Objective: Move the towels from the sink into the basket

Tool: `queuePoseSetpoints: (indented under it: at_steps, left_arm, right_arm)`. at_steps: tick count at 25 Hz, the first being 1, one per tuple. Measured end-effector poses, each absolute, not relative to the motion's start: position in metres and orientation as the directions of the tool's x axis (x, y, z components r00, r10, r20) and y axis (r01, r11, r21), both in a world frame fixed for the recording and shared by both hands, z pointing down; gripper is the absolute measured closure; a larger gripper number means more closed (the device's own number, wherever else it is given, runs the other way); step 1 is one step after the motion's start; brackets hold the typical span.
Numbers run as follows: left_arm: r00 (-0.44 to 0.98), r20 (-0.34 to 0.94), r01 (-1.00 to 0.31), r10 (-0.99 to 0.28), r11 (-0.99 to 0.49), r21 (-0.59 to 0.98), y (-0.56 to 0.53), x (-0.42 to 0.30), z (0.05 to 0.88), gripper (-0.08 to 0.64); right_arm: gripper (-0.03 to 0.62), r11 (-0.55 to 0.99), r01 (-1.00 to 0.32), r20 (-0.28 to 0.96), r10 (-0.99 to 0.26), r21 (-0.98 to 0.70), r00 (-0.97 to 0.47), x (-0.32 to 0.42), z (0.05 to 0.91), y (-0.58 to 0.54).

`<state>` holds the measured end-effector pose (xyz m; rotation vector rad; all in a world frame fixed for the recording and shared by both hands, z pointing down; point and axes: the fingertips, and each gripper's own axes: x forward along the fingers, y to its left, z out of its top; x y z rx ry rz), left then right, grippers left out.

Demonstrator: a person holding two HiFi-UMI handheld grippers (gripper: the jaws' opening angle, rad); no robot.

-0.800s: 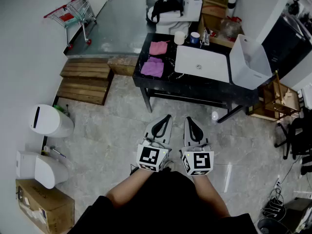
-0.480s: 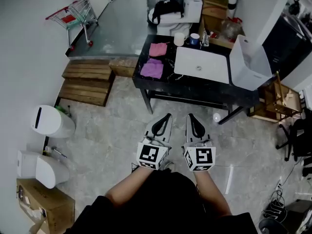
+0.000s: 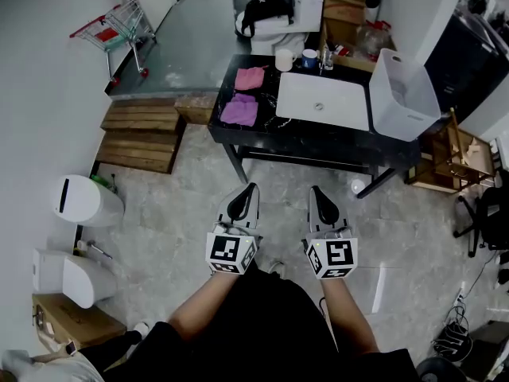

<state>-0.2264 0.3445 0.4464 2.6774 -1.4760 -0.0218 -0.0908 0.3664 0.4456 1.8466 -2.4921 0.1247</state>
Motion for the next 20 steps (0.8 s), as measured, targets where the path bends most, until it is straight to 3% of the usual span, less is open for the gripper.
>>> queuePoseSetpoints:
  at_steps: [20]
  left_arm:
    - [0.585, 0.023, -0.809, -0.811, -0.581, 0.096, 0.279, -0.215, 0.454, 0.545]
  right_arm:
    - [0.575, 0.287, -0.957, 0.084, -0.954, -0.037, -0.289, -0.095, 0.451, 0.317]
